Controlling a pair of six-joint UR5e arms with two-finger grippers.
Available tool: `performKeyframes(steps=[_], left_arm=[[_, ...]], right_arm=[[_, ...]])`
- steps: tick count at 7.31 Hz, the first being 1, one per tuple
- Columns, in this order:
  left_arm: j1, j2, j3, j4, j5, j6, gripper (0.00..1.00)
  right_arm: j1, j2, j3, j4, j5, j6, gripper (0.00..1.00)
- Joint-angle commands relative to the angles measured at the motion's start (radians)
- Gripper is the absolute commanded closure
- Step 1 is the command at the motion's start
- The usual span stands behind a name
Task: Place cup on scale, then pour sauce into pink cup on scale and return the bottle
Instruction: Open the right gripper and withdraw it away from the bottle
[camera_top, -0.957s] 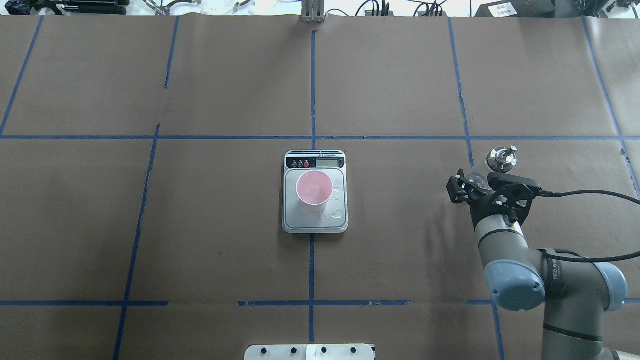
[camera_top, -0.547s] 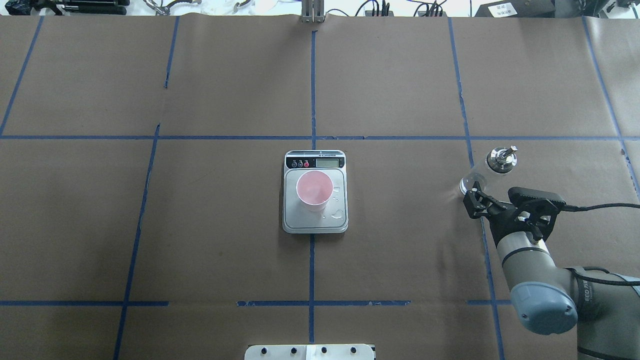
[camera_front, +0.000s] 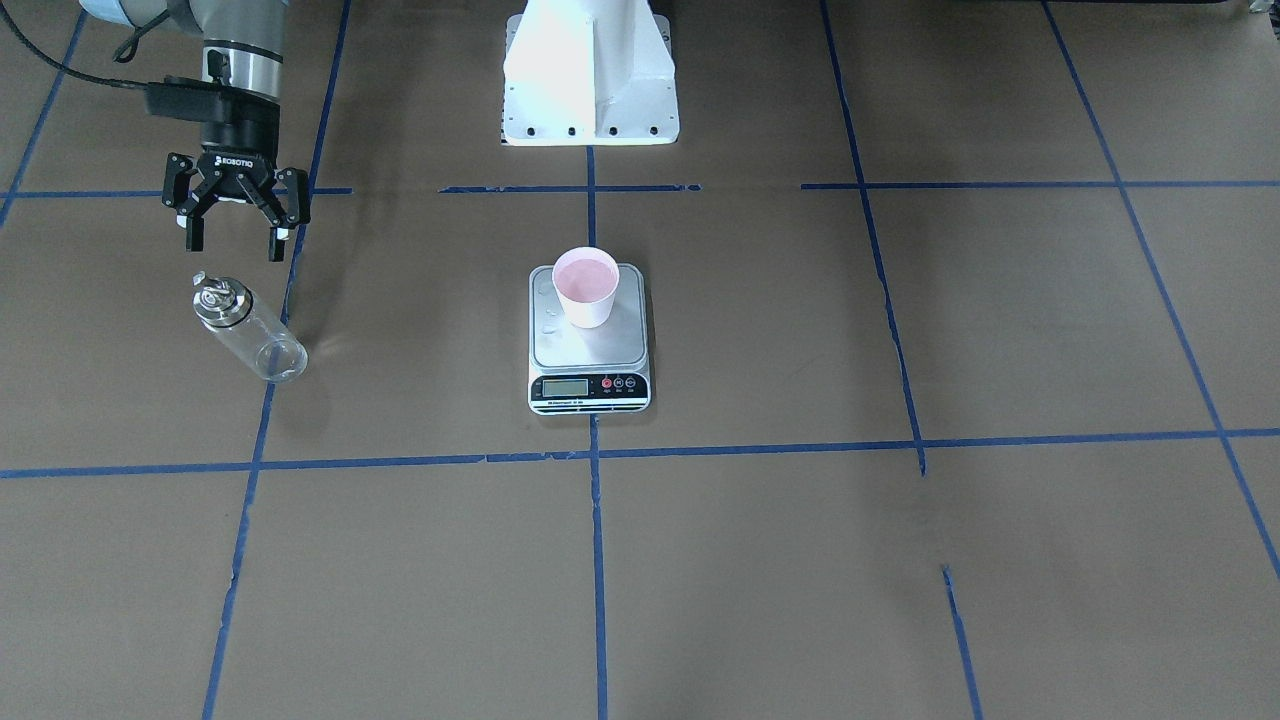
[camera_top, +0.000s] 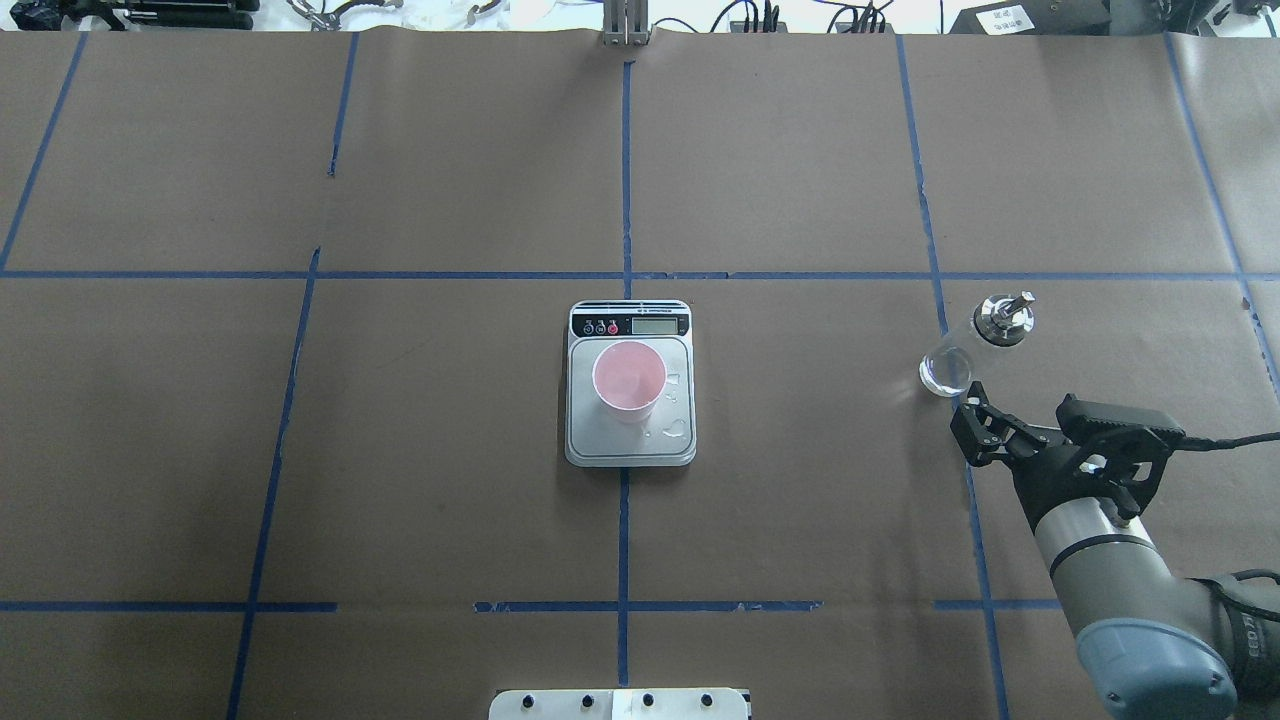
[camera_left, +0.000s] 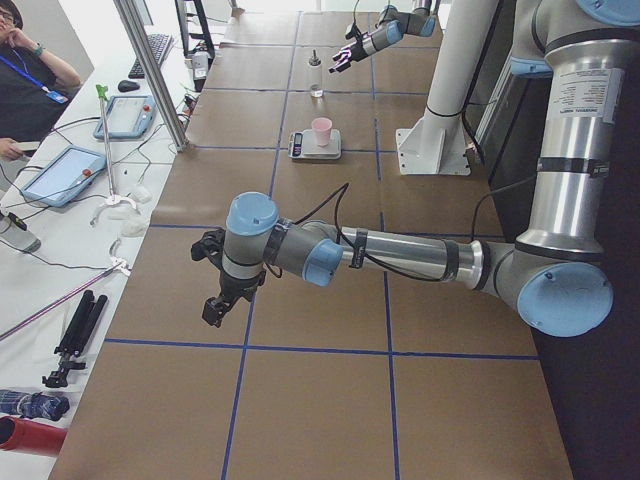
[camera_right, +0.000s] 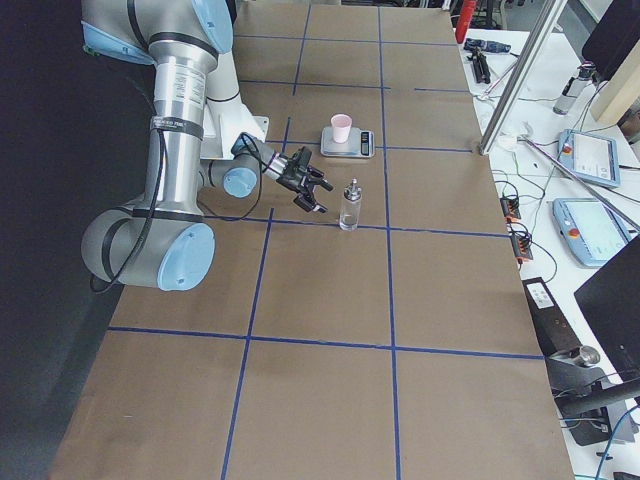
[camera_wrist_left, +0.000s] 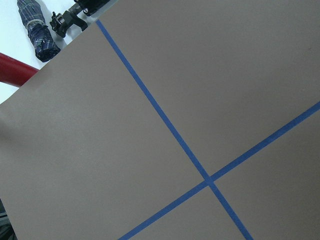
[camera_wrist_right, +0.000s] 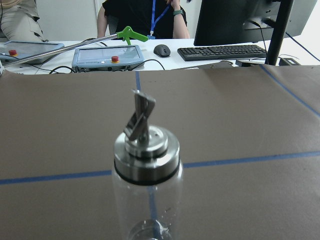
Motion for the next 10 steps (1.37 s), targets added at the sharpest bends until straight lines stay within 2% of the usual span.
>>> performKeyframes(steps=[1,2,3,5,6,8,10], left_arm=[[0.0,0.004,0.0,0.0,0.0,0.0,0.0],[0.0,0.004,0.0,0.0,0.0,0.0,0.0],[0.0,0.004,0.0,0.0,0.0,0.0,0.0],[0.002,0.003,0.0,0.0,0.0,-0.003,0.0],[0.002,0.003,0.0,0.0,0.0,-0.003,0.0],[0.003,-0.006,0.002,0.0,-0.003,-0.005,0.0],[0.003,-0.011,0.002,0.0,-0.008,-0.003,0.0]], right_arm=[[0.003,-0.009,0.2,-0.243,0.023,-0.008,0.0],[0.026,-0.001,0.238,-0.291,0.049,-0.014,0.0],[0.07,0.004,0.241,-0.292,0.063,-0.055,0.0],[0.196,0.078,0.235,-0.293,0.169,-0.263,0.0],[0.284,0.133,0.234,-0.293,0.26,-0.349,0.0],[0.52,0.204,0.218,-0.295,0.485,-0.596,0.0],[0.857,0.264,0.127,-0.289,0.885,-0.924,0.0]])
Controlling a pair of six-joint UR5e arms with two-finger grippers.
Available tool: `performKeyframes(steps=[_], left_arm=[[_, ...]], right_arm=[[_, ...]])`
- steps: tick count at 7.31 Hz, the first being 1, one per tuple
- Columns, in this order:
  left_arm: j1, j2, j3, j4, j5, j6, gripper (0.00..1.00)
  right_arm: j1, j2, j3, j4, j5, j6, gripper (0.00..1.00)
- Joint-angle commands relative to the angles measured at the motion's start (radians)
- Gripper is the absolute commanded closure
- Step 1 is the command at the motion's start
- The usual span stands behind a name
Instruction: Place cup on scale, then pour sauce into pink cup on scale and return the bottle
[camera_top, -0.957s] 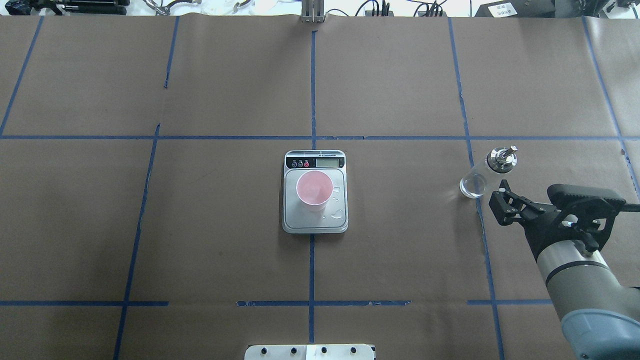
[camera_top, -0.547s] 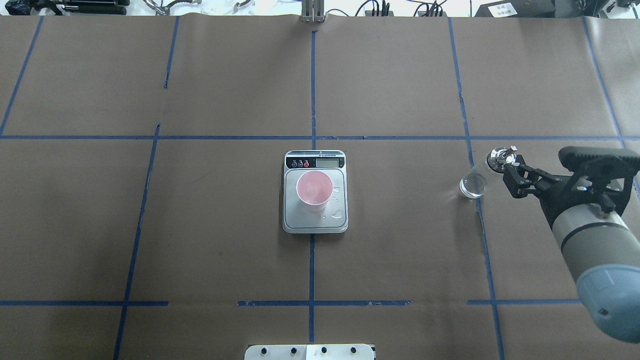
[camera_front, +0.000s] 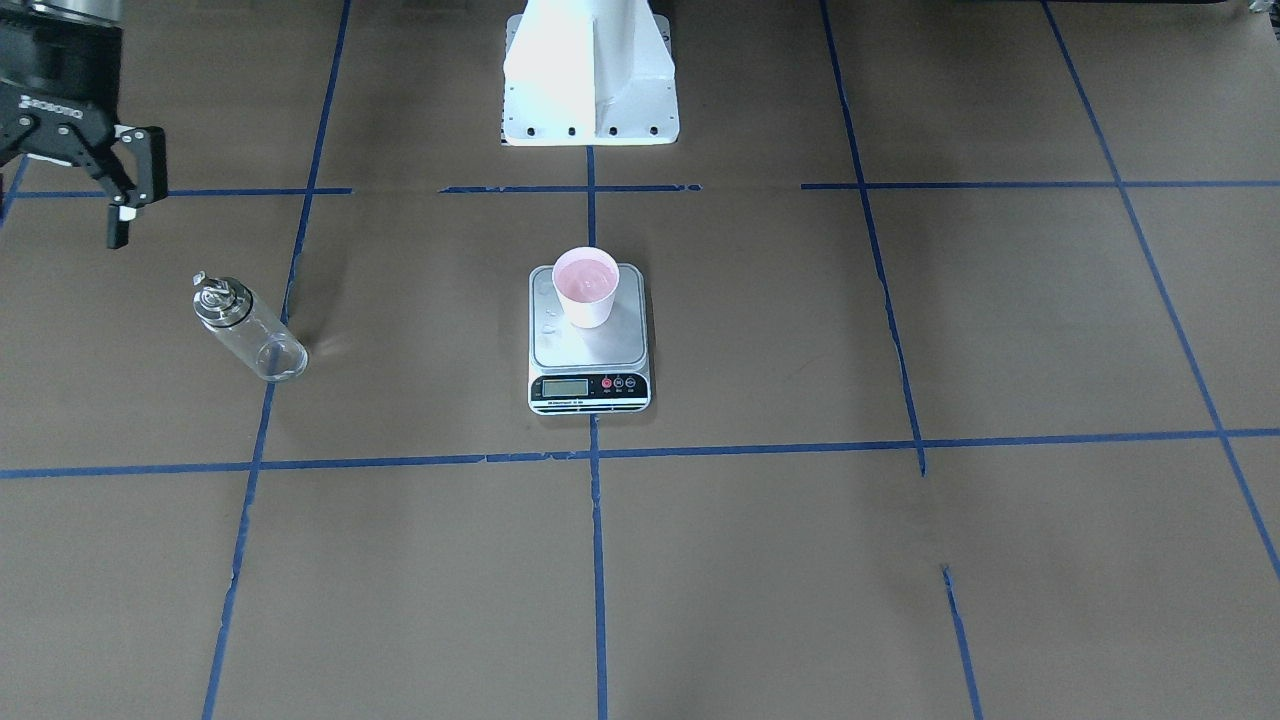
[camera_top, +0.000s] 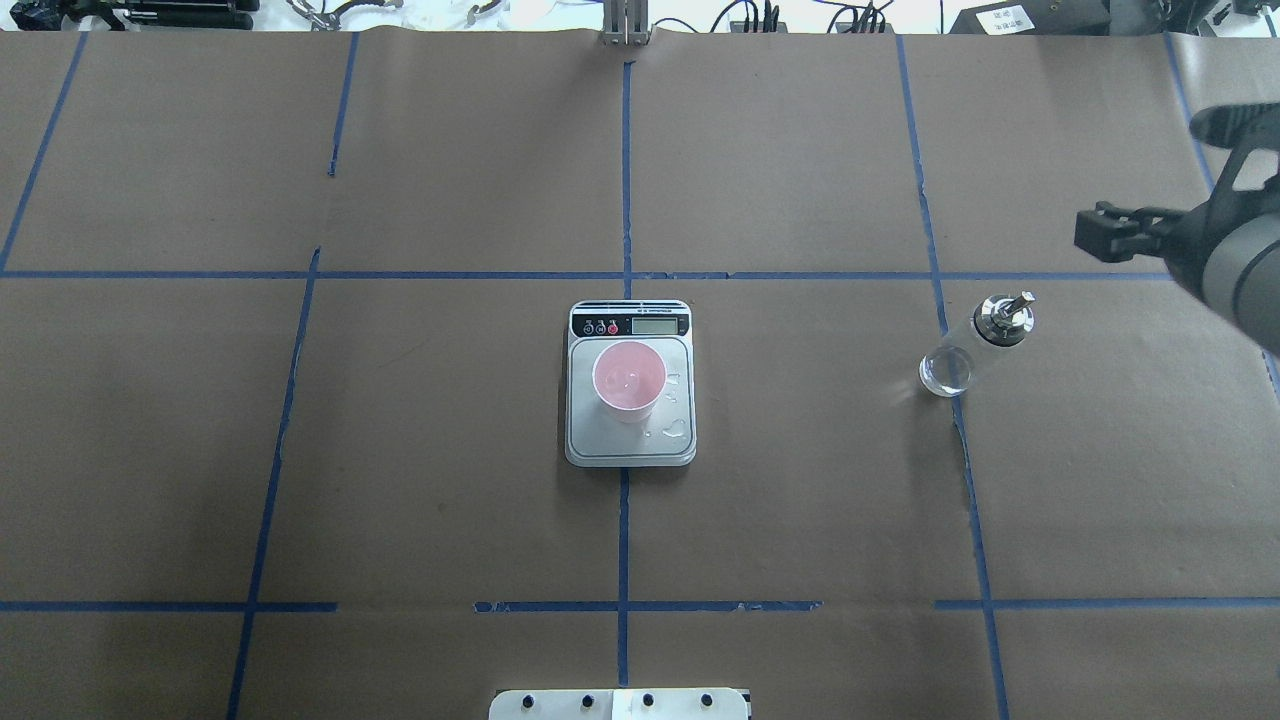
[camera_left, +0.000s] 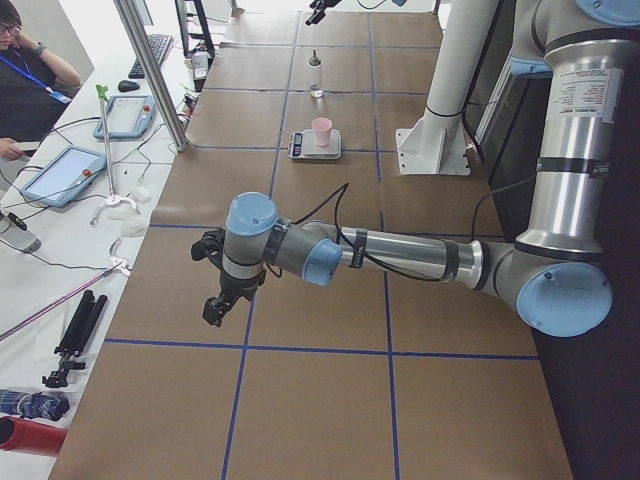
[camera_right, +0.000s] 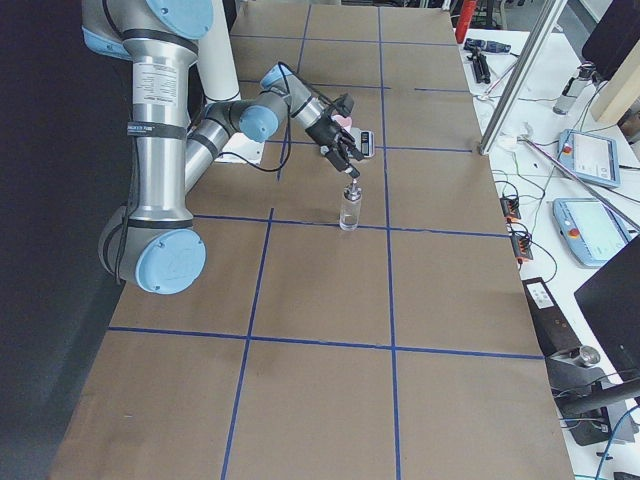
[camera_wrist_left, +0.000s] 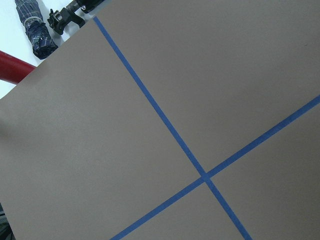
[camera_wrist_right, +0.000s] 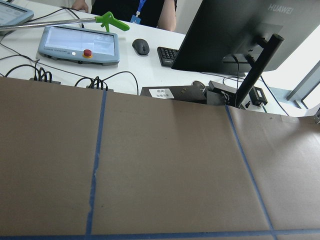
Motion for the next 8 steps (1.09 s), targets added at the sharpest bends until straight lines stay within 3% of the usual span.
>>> performKeyframes(steps=[1,4,6,8], left_arm=[[0.0,-0.001,0.0,0.0,-0.024,0.003,0.0],[0.0,0.004,0.022,0.015,-0.034,0.003,0.0],[-0.023,0.015,0.086,0.014,-0.154,0.009,0.0],[-0.062,0.038,0.095,0.017,-0.181,0.012,0.0]], right_arm=[[0.302,0.032,-0.114,0.004,0.393,-0.33,0.0],[0.561,0.028,-0.34,-0.039,0.858,-0.73,0.0],[0.591,-0.068,-0.377,-0.063,0.902,-0.916,0.0],[0.581,-0.096,-0.4,-0.083,0.887,-0.899,0.0]])
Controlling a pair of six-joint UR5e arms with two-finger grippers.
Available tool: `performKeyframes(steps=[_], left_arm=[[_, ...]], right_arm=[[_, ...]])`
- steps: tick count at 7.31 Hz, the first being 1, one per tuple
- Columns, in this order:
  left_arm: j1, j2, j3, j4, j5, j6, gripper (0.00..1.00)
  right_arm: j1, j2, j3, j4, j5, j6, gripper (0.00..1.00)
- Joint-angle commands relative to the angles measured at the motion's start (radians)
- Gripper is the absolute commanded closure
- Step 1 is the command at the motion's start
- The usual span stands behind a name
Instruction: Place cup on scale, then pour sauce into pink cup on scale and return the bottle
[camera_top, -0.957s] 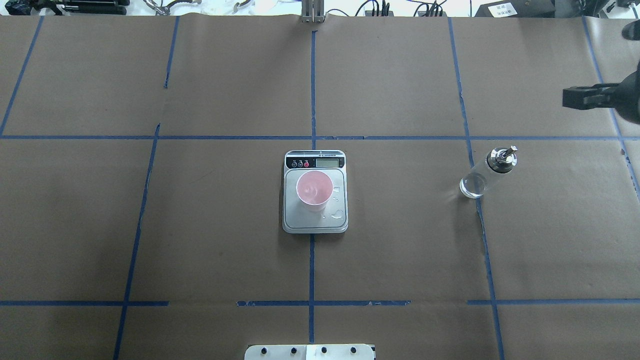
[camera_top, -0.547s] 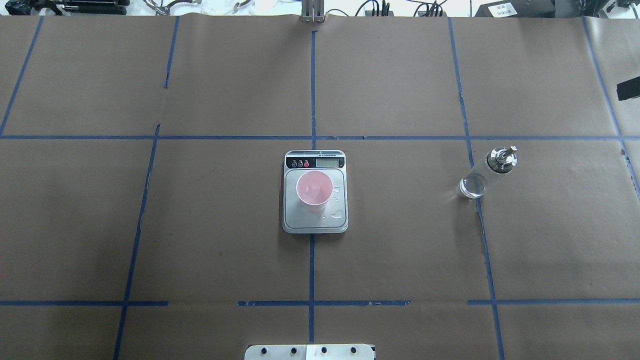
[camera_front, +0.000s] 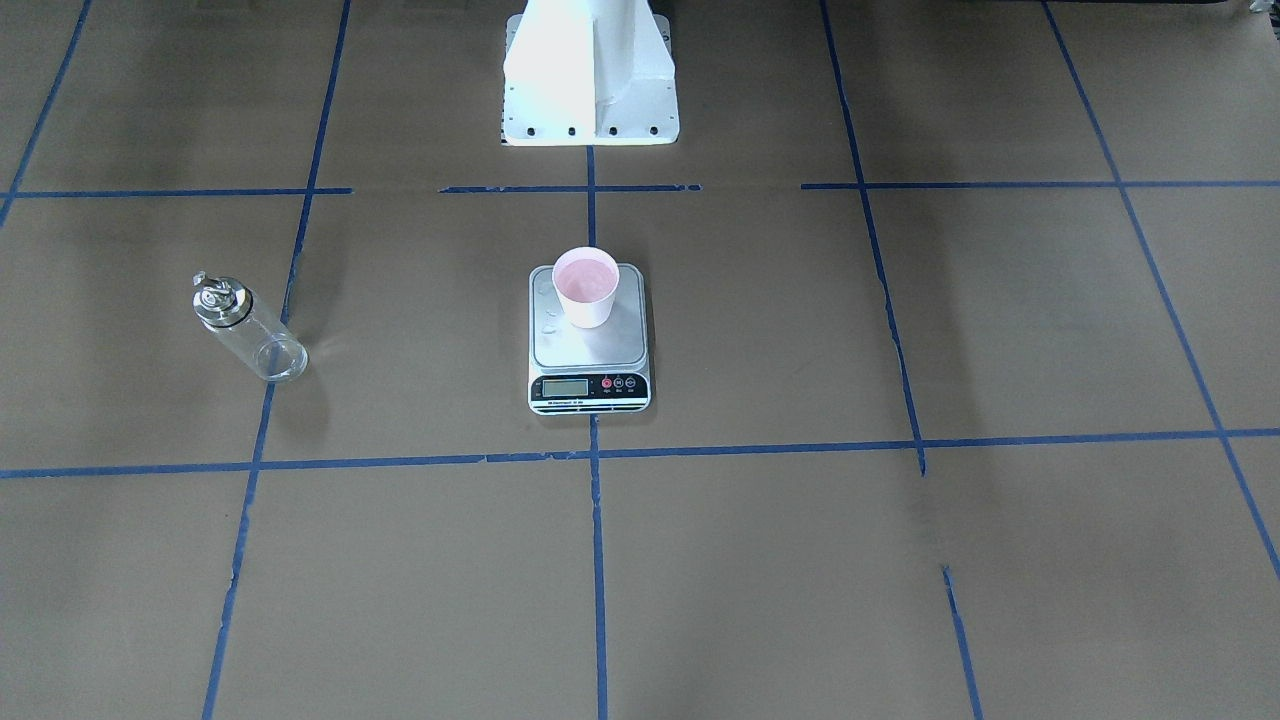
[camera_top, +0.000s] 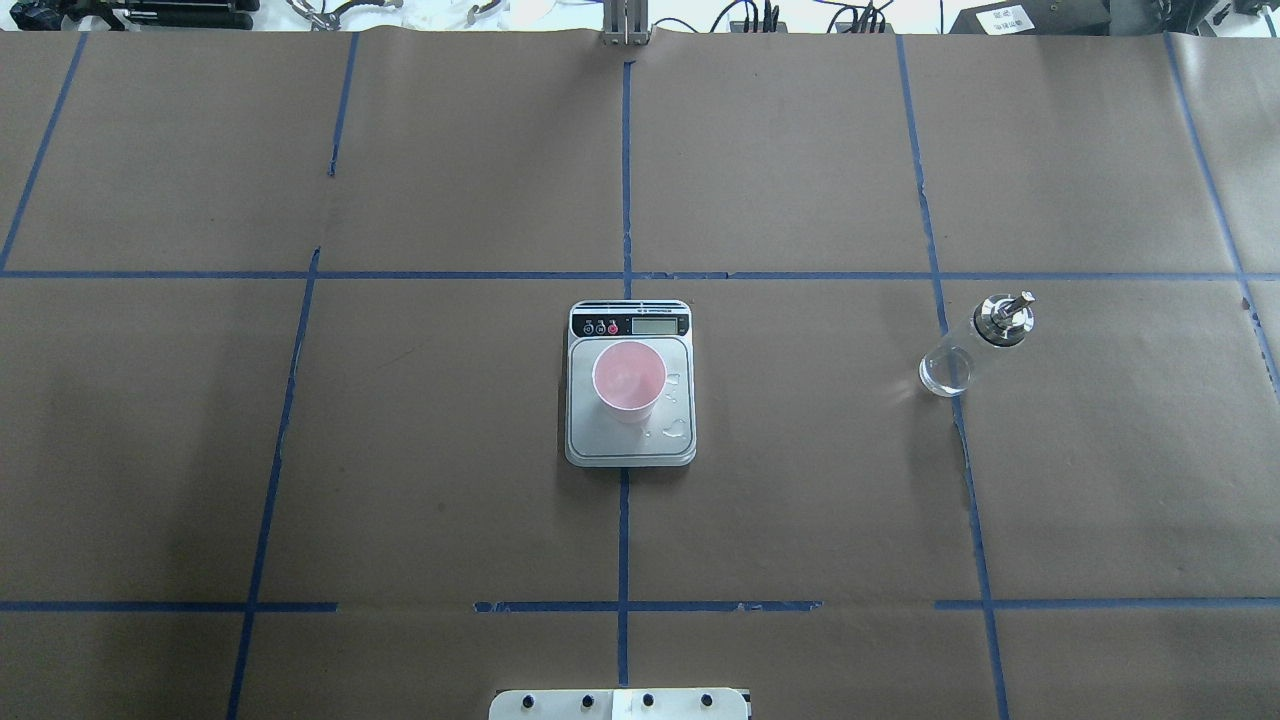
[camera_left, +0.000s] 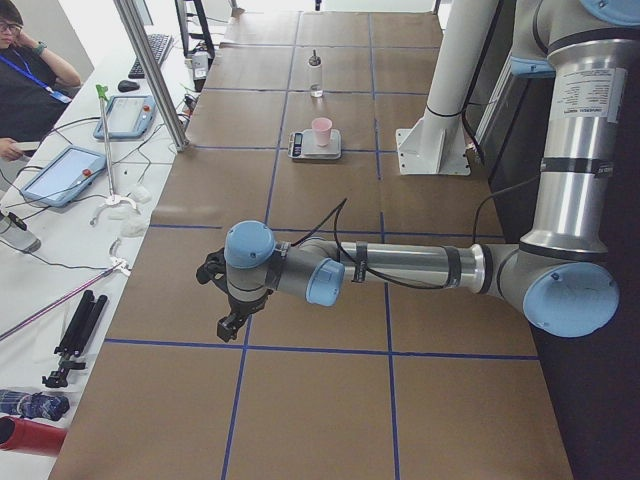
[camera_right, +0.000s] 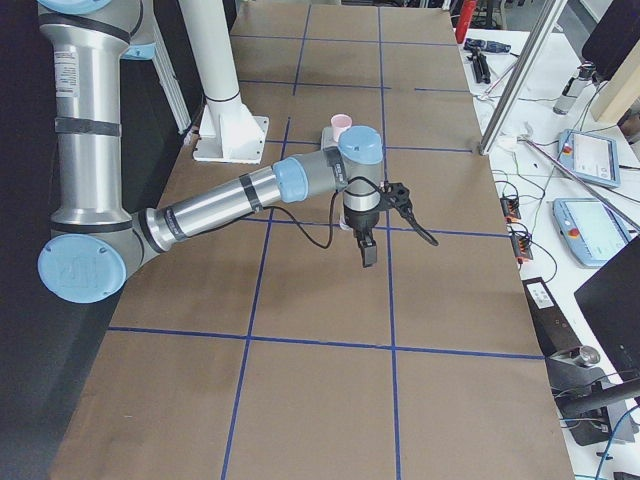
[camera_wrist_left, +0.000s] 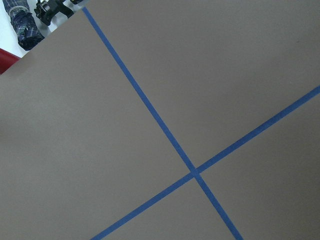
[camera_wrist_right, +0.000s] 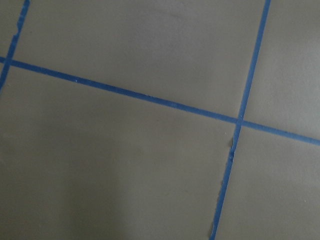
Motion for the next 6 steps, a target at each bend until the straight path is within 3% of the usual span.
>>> performKeyframes(steps=[1,4,5,6], left_arm=[[-0.035,0.058,0.009,-0.002,-0.011,0.003,0.0],[-0.035,0.075,0.012,0.062,-0.009,0.003,0.0],[-0.032,0.127,0.008,0.062,-0.009,0.001,0.0],[-0.032,0.144,-0.001,0.062,-0.009,0.001,0.0]], right_arm=[[-0.01,-0.001,-0.123,-0.009,0.002,-0.009,0.0],[-0.001,0.03,-0.142,-0.008,0.012,-0.006,0.0],[0.032,0.025,-0.142,-0.006,0.025,-0.007,0.0],[0.083,0.025,-0.149,-0.008,0.109,-0.006,0.0]])
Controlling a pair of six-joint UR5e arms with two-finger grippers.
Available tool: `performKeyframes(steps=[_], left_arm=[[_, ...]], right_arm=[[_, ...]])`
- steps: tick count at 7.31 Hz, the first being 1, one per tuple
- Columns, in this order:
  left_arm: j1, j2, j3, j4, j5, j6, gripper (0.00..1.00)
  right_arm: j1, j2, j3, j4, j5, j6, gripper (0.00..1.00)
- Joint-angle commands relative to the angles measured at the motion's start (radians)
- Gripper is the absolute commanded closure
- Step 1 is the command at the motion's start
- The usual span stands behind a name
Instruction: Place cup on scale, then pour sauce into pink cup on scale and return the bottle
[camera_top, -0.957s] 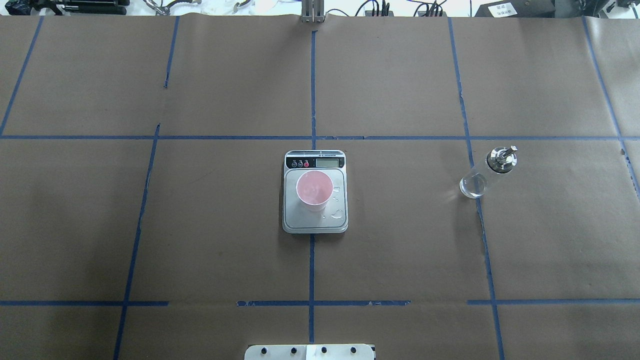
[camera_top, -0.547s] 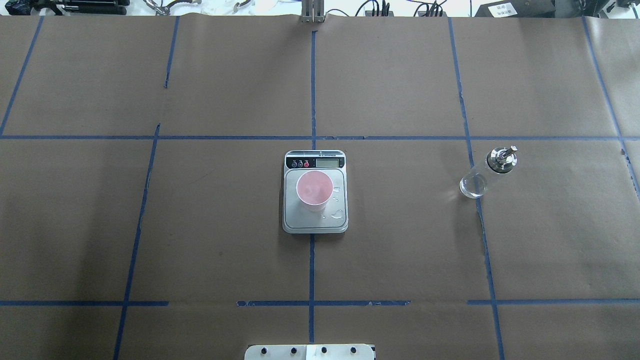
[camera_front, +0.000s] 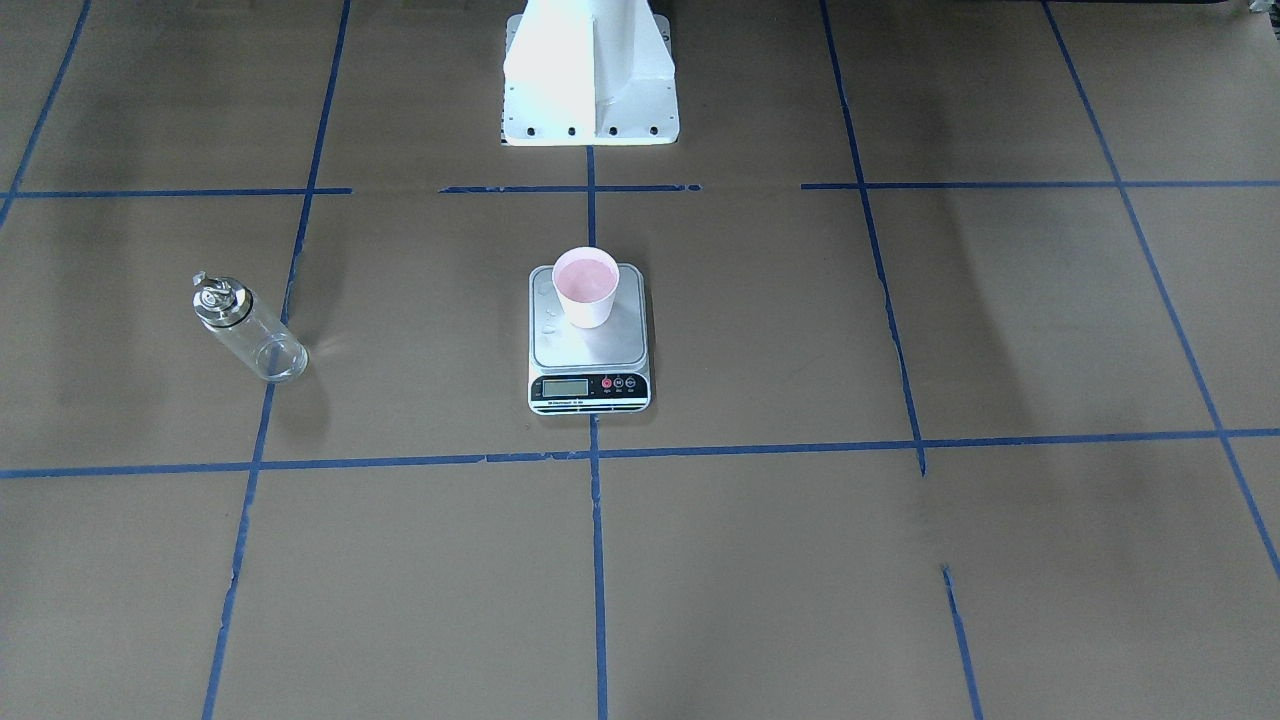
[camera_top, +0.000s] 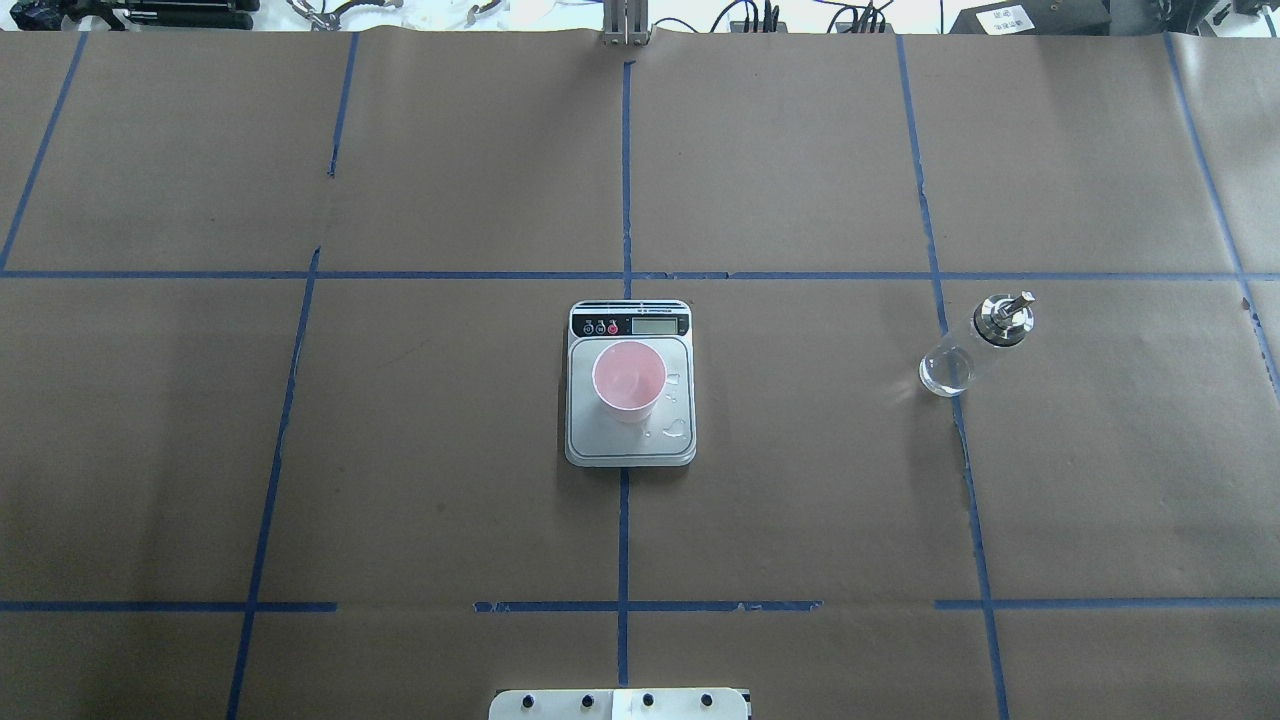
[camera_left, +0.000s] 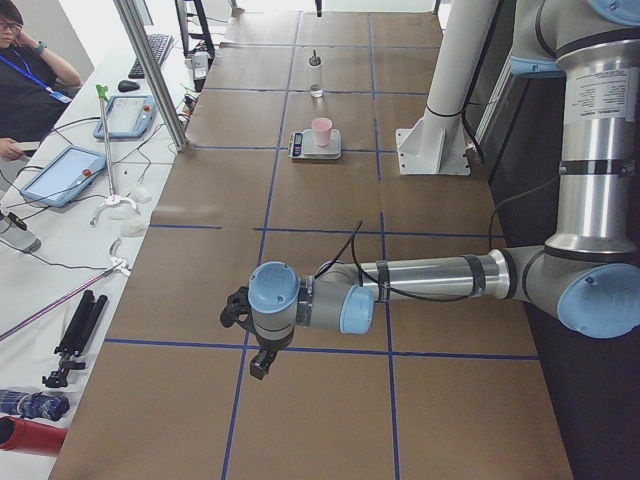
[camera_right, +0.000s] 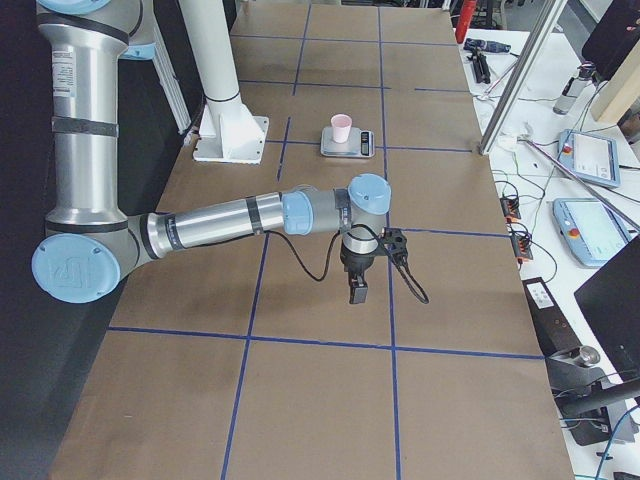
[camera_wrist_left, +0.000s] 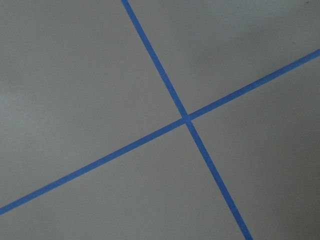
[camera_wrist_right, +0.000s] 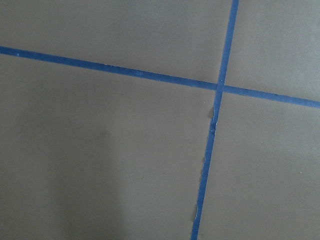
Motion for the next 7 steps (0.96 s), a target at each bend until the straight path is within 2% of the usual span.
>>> performKeyframes(steps=[1,3,4,7], left_arm=[[0.001,0.03,-0.014,0.007,0.003,-0.002,0.0],[0.006,-0.023,-0.008,0.056,0.08,-0.005,0.0],[0.006,-0.072,-0.012,0.155,0.08,0.0,0.0],[-0.002,-0.091,-0.02,0.175,0.072,0.0,0.0]], right_arm=[[0.095,-0.006,-0.016,0.001,0.127,-0.001,0.0],[0.126,-0.029,-0.025,0.001,0.163,-0.004,0.0],[0.13,-0.029,-0.069,0.003,0.166,-0.01,0.0],[0.13,-0.015,-0.137,0.033,0.163,-0.011,0.0]])
